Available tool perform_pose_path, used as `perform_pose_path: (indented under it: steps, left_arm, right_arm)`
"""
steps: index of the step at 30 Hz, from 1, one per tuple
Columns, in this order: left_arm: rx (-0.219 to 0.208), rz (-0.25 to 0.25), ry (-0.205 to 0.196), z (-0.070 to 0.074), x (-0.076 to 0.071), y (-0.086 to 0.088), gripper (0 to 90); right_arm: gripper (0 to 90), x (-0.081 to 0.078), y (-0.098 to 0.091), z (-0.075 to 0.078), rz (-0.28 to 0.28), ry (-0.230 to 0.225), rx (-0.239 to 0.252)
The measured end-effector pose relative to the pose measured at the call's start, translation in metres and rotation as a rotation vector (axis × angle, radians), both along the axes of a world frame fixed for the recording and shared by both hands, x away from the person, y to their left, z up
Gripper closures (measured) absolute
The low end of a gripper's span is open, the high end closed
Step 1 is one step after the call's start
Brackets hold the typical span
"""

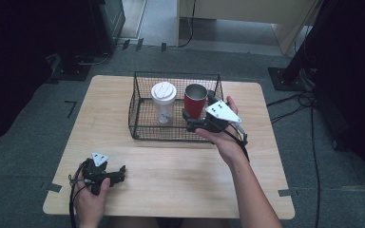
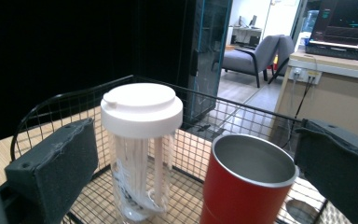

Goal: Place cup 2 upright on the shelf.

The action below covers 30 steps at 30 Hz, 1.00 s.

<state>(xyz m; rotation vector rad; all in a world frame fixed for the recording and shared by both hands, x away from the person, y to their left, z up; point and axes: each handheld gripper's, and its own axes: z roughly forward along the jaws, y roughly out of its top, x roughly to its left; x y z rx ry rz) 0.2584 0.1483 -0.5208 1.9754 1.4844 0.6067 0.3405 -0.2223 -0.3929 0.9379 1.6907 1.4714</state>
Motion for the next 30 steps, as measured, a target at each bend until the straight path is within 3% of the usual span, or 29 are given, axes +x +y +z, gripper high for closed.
perform_pose_path:
  steps: [17, 30]
  left_arm:
    - [0.001, 0.0, 0.0, 0.0, 0.0, 0.0, 0.1]
    - [0.001, -0.001, 0.002, 0.0, 0.0, 0.0, 0.1]
  right_arm:
    - [0.0, -0.034, -0.033, -0.015, -0.048, -0.005, 0.013]
    - [0.0, -0.055, -0.067, -0.031, -0.114, 0.012, 0.028]
